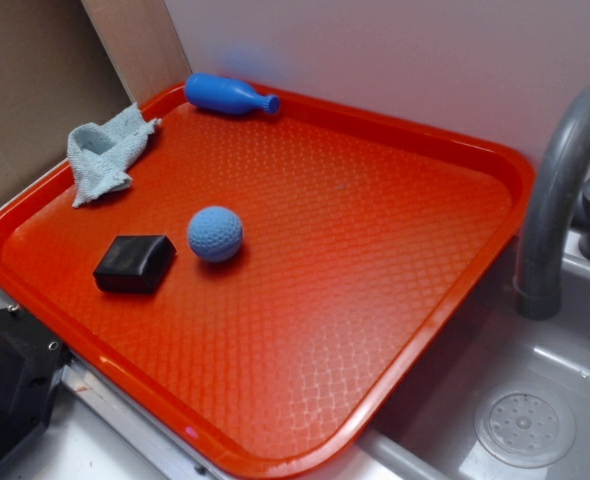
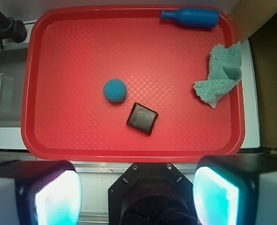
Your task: Grab the blue ball.
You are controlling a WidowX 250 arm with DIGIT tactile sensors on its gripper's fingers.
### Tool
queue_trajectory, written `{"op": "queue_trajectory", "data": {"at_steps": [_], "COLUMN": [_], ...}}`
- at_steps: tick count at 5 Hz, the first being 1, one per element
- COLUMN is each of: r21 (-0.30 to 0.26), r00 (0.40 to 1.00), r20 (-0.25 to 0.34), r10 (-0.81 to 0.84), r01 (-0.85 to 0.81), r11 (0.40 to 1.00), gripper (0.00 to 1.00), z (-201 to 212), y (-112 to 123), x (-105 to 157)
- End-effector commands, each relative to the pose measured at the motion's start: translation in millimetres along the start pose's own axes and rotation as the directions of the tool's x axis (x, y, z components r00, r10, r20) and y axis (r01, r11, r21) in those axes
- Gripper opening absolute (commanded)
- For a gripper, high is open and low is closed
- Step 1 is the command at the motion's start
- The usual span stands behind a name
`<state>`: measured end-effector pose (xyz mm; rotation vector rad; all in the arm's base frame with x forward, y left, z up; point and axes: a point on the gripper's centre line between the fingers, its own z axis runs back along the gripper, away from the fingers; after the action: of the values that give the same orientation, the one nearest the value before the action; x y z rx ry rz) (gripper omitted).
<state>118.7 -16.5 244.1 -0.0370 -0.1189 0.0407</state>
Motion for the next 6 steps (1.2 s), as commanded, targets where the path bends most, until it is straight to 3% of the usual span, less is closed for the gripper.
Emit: {"op": "queue_trajectory", "data": {"at_steps": [1, 2, 3, 6], "r21": [0.0, -0.006, -0.037, -0.037], "r00": [1.0, 0.965, 0.901, 0.901], "r20": [0.0, 0.088, 0.099, 0.099], "r10": [0.0, -0.248, -0.423, -0.423], "r01": [0.0, 0.25, 0.429, 0.429], "r11": [1.0, 0.968, 0.903, 0.903], "gripper": [1.0, 1.0, 1.0, 1.0], "z": [0.0, -44.9, -89.9, -89.9], "y": [0.0, -28.7, -35.7, -35.7], "x": [0.0, 19.8, 30.0, 30.0]}}
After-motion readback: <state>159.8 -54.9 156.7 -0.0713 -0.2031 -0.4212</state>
